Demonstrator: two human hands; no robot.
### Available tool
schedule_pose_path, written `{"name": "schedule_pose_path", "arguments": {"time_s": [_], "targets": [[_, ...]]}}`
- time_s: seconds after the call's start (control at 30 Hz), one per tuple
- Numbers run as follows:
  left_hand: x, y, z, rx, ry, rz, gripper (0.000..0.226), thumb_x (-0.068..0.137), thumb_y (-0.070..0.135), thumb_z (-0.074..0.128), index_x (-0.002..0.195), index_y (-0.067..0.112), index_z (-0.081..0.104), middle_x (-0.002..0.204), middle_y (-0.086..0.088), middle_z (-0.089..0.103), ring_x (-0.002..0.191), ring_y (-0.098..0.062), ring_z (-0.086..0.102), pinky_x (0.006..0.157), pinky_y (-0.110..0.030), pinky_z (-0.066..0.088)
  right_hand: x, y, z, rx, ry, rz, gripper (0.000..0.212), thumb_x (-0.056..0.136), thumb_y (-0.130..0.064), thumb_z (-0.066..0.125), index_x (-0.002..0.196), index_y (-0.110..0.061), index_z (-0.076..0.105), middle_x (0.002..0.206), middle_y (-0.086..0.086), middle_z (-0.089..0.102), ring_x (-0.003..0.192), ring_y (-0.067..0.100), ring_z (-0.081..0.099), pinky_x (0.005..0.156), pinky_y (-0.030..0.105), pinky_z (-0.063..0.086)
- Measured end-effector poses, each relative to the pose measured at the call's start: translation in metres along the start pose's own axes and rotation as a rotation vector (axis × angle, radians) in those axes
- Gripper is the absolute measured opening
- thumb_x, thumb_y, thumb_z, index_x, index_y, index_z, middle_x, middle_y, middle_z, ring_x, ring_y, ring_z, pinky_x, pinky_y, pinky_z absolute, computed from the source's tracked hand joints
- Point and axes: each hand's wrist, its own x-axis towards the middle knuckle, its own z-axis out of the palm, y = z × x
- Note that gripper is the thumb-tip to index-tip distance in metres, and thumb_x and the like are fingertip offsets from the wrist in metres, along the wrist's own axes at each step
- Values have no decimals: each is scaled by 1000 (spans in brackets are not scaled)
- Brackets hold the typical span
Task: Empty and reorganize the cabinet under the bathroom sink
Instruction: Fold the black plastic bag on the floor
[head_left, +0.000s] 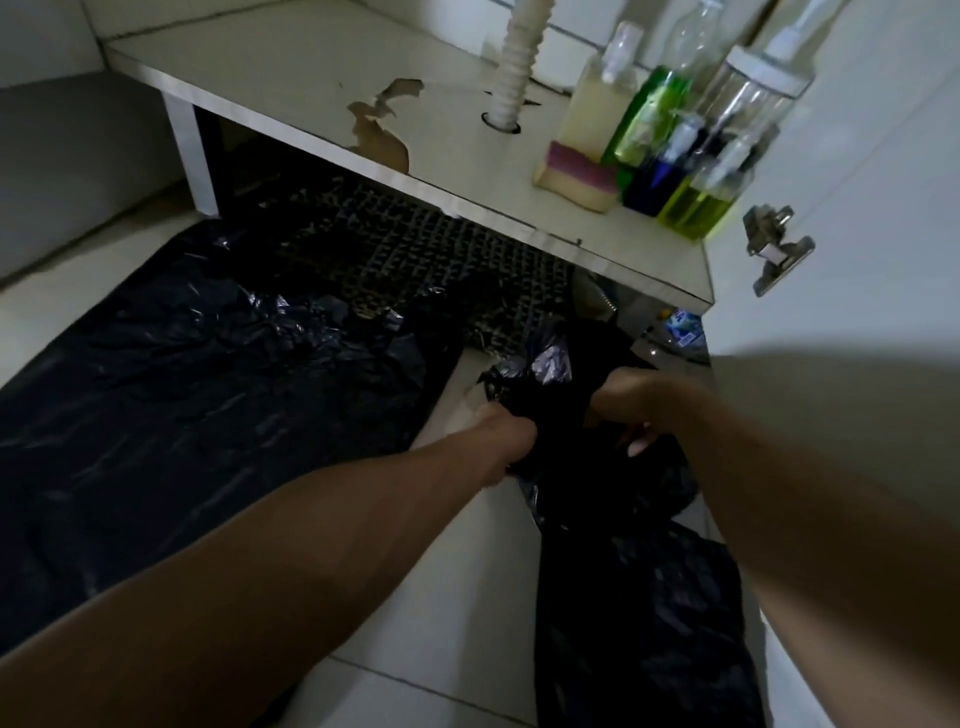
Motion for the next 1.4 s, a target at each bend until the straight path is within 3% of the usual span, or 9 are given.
{"name": "schedule_pose_path", "arguments": {"time_s": [0.37, 0.6, 0.8, 1.0, 1.03, 1.07, 1.1, 1.3, 1.4], "targets": [[-85, 41, -152, 224, 106, 434, 108, 53, 88, 64, 143, 31, 41, 131, 10, 51, 117, -15, 53, 105, -38, 44, -59, -76, -24, 763, -98, -358, 57, 84, -56, 72, 118, -10, 71, 117, 13, 73, 103, 28, 72, 87, 41, 60], [-143, 39, -229, 144, 303, 470, 18, 78, 13, 68, 94, 18, 72, 83, -6, 74, 72, -20, 70, 70, -34, 62, -128, -156, -36, 943, -277, -661, 52, 87, -37, 59, 124, -2, 66, 124, 17, 69, 115, 35, 65, 99, 46, 50], [-196, 43, -332, -419, 429, 290, 47, 60, 22, 72, 104, 5, 70, 89, -19, 73, 78, -35, 71, 74, -48, 60, -130, -182, -25, 543, 239, -662, 40, 74, -15, 75, 113, -9, 73, 104, 4, 71, 93, 23, 67, 90, 43, 57], [-218, 42, -371, -752, 412, 395, 25, 96, 22, 48, 96, 11, 71, 83, -11, 75, 74, -27, 72, 62, -32, 59, -132, -194, 22, 310, -300, -632, 22, 88, 4, 65, 95, -17, 68, 94, 4, 67, 75, 11, 65, 75, 29, 52], [-216, 42, -375, -757, 420, 396, 24, 96, 23, 49, 93, 12, 71, 86, -11, 75, 73, -27, 72, 59, -32, 59, -112, -195, 25, 431, -361, -587, 67, 95, 4, 8, 97, -13, 72, 94, 7, 72, 75, 10, 69, 71, 25, 53], [-212, 44, -377, -764, 430, 381, 22, 92, 22, 51, 95, 12, 71, 94, -13, 75, 76, -29, 72, 60, -35, 59, -114, -197, 29, 594, -389, -499, 101, -1, -22, 68, 98, -6, 74, 97, 12, 75, 81, 8, 72, 72, 23, 54], [-209, 48, -376, -773, 453, 338, 23, 89, 20, 52, 101, 11, 69, 104, -16, 73, 82, -31, 72, 63, -41, 60, -107, -196, 39, 709, -415, -482, 49, 64, -27, 90, 104, -6, 72, 106, 12, 75, 90, 8, 72, 75, 24, 55], [-203, 71, -352, -857, 379, 272, 44, 95, 39, 43, 119, 4, 55, 115, -18, 61, 103, -39, 62, 78, -56, 57, -138, -240, 91, 594, -252, -714, 79, 60, -73, 80, 123, -27, 65, 129, -12, 63, 117, 10, 60, 112, 32, 40], [-190, 66, -345, -581, 401, 293, 70, 93, 65, 31, 134, 9, 45, 110, -17, 56, 99, -37, 64, 88, -54, 54, -133, -250, 94, 1048, -414, -626, 36, 92, -48, 63, 103, -15, 70, 93, 1, 78, 81, 13, 75, 77, 26, 58]]}}
